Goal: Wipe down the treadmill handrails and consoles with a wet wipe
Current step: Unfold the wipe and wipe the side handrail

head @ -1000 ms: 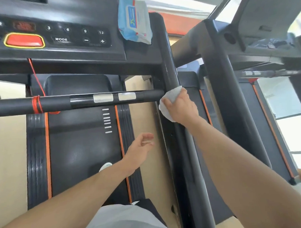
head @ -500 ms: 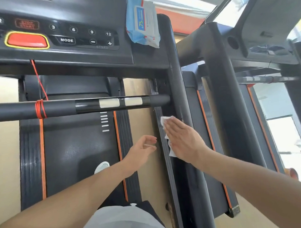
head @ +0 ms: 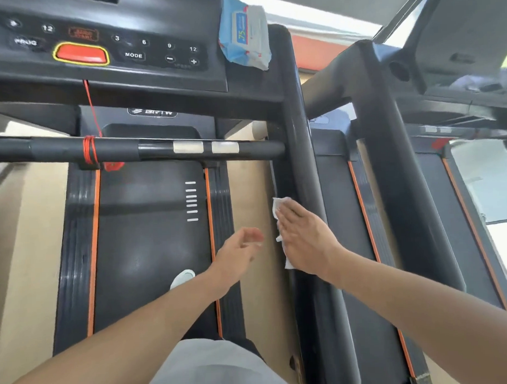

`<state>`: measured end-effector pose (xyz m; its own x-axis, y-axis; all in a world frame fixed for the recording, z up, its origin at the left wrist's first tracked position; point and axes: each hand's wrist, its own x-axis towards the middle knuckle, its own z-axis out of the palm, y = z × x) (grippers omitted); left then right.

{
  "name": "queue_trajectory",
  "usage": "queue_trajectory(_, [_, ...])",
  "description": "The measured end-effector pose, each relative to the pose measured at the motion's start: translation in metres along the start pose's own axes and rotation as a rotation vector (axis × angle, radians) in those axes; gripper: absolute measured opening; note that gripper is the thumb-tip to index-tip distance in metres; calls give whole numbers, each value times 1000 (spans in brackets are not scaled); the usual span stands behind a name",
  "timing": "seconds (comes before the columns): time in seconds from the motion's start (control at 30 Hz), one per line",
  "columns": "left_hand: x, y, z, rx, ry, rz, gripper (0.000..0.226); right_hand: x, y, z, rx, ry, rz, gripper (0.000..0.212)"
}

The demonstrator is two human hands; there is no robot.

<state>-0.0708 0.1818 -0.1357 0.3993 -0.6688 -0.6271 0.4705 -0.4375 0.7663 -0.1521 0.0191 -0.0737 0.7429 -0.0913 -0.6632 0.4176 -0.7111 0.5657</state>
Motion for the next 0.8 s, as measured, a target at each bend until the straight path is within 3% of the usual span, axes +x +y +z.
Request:
queue_trajectory(0.1, [-19, 0, 31, -5, 55, 52, 25, -35, -33, 18, 276, 198, 139, 61])
queue_trajectory(0.23, [-56, -11, 81, 23, 211, 134, 18, -80, -82, 36, 903, 511, 483, 73])
queue_trajectory(0.4, [-109, -35, 142, -12, 292, 206, 22, -123, -131, 41, 1468, 489, 719, 87])
queue_trajectory(0.57, [-137, -81, 164, -31, 405, 195, 20, -157, -163, 45, 1632, 429, 794, 91])
queue_trajectory(0.7, [-144, -94, 168, -3, 391, 187, 19, -179, -190, 52, 1691, 398, 783, 89])
queue_trajectory(0.8, [-142, -84, 168, 34, 376, 208, 28, -185, -215, 60, 1407, 477, 792, 88])
